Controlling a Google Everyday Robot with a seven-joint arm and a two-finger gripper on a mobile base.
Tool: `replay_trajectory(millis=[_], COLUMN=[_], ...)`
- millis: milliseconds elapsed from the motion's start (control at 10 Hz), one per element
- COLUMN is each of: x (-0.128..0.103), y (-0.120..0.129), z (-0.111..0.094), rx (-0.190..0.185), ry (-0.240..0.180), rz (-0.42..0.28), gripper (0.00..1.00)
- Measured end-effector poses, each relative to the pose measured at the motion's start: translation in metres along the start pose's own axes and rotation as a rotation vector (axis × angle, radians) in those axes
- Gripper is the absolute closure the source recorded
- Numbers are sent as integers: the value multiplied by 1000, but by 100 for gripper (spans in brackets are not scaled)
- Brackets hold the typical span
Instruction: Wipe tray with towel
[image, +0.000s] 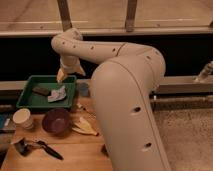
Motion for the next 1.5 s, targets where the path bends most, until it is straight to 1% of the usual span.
replay_trajectory(millis=[100,300,400,500,600,700,1100,1200,1300,1500], x=[0,0,1,2,2,1,-17,-17,-15,-15], y=[-4,0,-2,-4,0,14,102,119,127,127], z=[0,0,0,1,4,10,50,58,64,64], rx=[5,-1,0,-2,-7,-18,-111,-135,-151,-153], ry=[-1,1,1,3,7,13,57,68,78,78], rz=[4,1,5,-1,-22,-56,-228,-264,-284,-285], gripper=[20,20,20,20,20,20,20,20,20,20])
